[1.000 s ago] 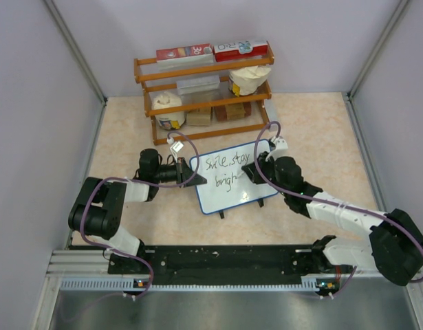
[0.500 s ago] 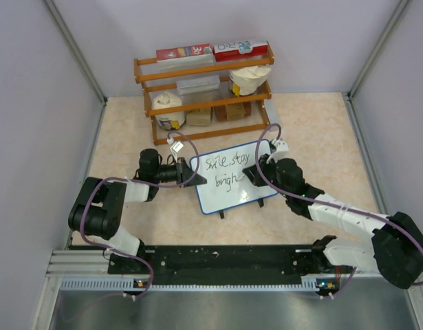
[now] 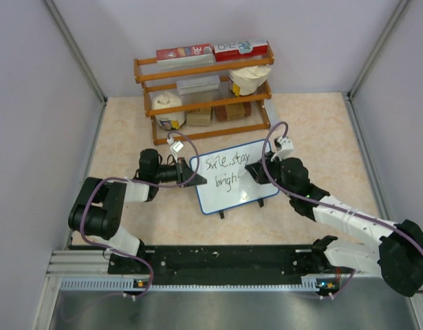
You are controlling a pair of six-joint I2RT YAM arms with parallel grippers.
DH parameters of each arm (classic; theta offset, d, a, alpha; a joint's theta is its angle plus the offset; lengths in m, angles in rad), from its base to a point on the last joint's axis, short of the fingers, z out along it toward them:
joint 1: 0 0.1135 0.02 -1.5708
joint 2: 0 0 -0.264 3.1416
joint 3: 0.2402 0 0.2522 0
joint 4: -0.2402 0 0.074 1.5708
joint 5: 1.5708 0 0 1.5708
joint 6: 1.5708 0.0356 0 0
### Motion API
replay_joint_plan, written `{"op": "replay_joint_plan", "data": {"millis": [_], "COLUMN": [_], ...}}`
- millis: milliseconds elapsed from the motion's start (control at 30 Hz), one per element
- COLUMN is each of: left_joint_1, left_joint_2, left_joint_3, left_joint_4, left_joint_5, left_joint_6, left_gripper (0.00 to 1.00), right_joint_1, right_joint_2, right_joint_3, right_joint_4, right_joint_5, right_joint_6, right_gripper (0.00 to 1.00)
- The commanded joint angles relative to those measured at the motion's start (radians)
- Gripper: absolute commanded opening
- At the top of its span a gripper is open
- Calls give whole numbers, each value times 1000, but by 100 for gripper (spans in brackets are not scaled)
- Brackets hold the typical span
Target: Write a sentence on the whiteboard
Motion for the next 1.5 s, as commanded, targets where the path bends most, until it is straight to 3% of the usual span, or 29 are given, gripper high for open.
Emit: {"op": "replay_joint_plan", "data": {"millis": [0,633,1467], "left_joint_1": [-1,-1,-1], "left_joint_2": [17,17,20], "left_joint_3": [-8,-6,-6], "left_joint_4": [-36,-37,-37], "left_joint_5": [-70,-73,-70], "left_joint_6": [49,49,49], "left_gripper": [0,0,0], "right_joint_1": [-9,-9,-16], "right_joint_2": [31,120,72], "right_joint_3": [58,90,45], "right_joint_4": [42,73,-19], "right_joint_5": [7,9,108], "right_joint_6": [-6,2,-38], "right_gripper": [0,0,0]}}
